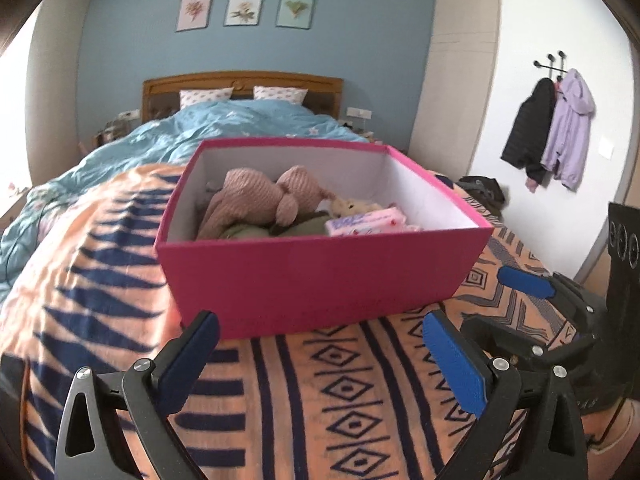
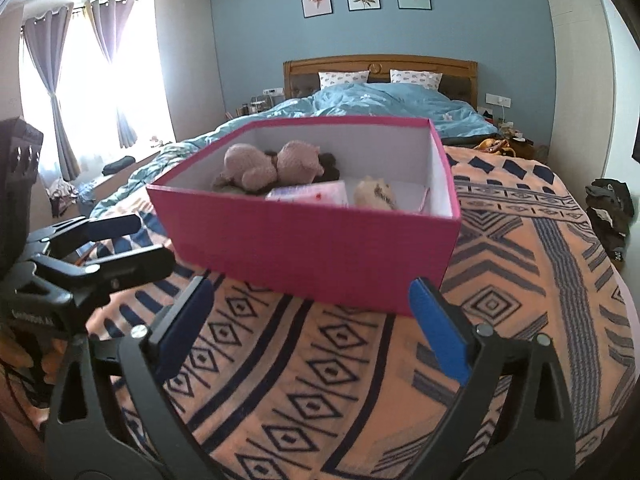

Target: Organize objects

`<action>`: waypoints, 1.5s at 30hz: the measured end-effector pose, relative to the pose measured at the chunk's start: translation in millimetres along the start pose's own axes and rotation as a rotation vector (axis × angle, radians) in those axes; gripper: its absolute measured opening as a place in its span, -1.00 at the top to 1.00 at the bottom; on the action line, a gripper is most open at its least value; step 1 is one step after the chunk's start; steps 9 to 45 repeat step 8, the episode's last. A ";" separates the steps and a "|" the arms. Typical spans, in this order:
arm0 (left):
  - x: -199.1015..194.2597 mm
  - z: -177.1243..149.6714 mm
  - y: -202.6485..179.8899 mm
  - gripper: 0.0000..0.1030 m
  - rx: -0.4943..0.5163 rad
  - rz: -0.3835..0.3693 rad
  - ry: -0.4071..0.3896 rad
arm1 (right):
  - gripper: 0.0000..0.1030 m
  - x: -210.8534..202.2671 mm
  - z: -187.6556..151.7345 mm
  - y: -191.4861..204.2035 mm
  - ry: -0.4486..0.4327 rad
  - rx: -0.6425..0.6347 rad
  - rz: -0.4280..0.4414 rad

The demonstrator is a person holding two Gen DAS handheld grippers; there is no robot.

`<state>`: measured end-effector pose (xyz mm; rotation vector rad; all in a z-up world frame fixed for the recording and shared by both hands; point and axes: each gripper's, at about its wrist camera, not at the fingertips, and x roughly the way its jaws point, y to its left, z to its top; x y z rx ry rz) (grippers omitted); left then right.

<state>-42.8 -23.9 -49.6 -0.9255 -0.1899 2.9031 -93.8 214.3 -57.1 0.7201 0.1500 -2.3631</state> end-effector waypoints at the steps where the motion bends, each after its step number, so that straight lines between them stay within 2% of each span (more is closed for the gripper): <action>1: -0.1 -1.8 0.8 -1.00 -0.003 0.003 0.002 | -0.91 -0.1 -1.8 1.0 0.001 -0.001 -0.002; 6: -4.9 -9.2 -5.3 -1.00 0.034 0.056 -0.015 | -0.91 -1.2 -6.6 2.2 -0.004 0.018 0.000; 45: -5.0 -11.4 -4.8 -1.00 0.027 0.053 -0.005 | -0.91 -0.8 -7.1 2.3 -0.002 0.022 -0.005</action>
